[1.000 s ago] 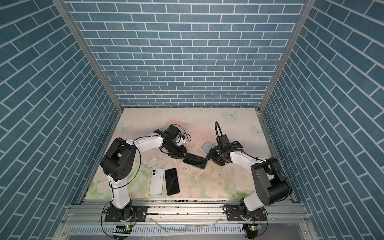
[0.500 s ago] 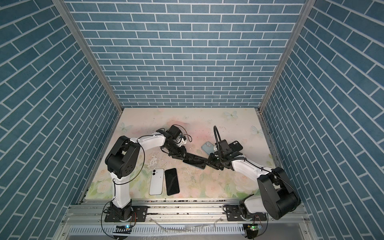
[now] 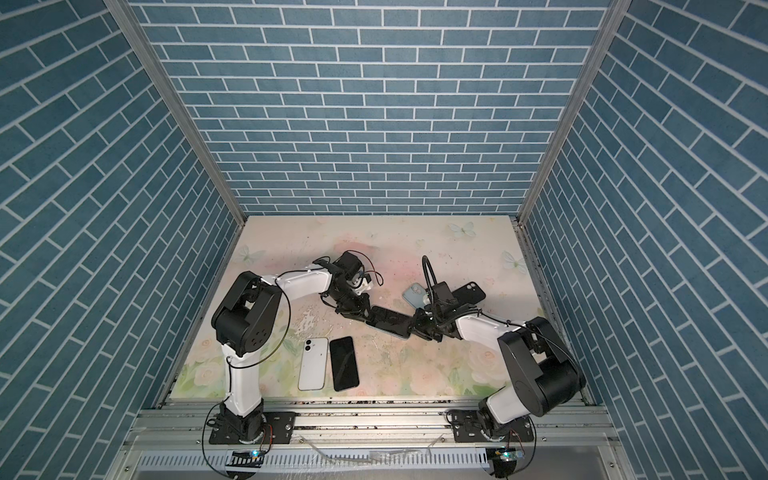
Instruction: Put the phone into the phone case
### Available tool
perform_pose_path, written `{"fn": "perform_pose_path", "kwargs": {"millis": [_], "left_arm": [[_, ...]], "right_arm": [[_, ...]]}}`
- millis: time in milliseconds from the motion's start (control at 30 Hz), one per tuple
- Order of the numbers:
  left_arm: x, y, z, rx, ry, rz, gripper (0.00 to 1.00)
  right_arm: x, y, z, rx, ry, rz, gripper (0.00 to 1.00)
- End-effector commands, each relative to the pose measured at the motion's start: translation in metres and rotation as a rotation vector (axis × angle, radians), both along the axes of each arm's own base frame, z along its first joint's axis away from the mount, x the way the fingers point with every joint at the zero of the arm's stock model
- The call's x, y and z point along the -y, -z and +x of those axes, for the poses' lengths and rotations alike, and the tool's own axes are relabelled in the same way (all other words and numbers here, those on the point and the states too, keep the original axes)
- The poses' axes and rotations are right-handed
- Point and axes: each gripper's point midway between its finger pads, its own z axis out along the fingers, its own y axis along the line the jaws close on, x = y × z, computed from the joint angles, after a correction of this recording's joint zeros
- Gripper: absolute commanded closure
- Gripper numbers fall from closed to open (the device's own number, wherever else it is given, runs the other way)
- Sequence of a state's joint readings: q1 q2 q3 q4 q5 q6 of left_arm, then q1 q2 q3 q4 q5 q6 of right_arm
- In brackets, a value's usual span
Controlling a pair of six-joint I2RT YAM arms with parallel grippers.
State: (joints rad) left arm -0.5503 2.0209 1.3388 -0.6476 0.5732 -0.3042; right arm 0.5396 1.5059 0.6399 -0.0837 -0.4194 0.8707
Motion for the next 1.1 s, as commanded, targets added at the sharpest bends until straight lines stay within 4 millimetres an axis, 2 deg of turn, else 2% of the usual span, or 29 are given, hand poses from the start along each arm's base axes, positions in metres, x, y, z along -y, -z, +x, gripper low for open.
{"fn": "perform_pose_path", "kwargs": {"millis": [0, 33, 133, 367, 467, 667, 767, 1067], "left_arm": [[0.000, 0.009, -0.006, -0.041, 0.009, -0.001, 0.79], [0.001, 0.009, -0.007, -0.046, 0.009, -0.007, 0.81], [0.006, 0.009, -0.010, -0.059, 0.013, -0.025, 0.84], [0.008, 0.009, -0.011, -0.056, 0.023, -0.021, 0.83], [0.001, 0.000, -0.005, 0.005, 0.032, 0.009, 0.76], [-0.014, -0.036, 0.012, 0.207, 0.045, 0.059, 0.52], [-0.016, -0.042, 0.013, 0.236, 0.051, 0.063, 0.49], [-0.024, -0.019, 0.011, 0.174, 0.067, 0.149, 0.48]], "right_arm": [[-0.006, 0.013, -0.006, -0.046, 0.011, 0.005, 0.87], [-0.009, 0.013, -0.006, -0.046, 0.010, 0.014, 0.90], [-0.016, 0.011, -0.003, -0.040, 0.008, 0.029, 0.91], [-0.016, 0.005, 0.000, -0.026, 0.001, 0.014, 0.88], [-0.005, -0.003, 0.000, 0.013, -0.010, -0.048, 0.82], [0.035, -0.028, -0.001, 0.126, -0.029, -0.256, 0.80], [0.043, -0.035, -0.005, 0.144, -0.041, -0.286, 0.80], [0.014, -0.029, -0.013, 0.144, -0.068, -0.143, 0.78]]}}
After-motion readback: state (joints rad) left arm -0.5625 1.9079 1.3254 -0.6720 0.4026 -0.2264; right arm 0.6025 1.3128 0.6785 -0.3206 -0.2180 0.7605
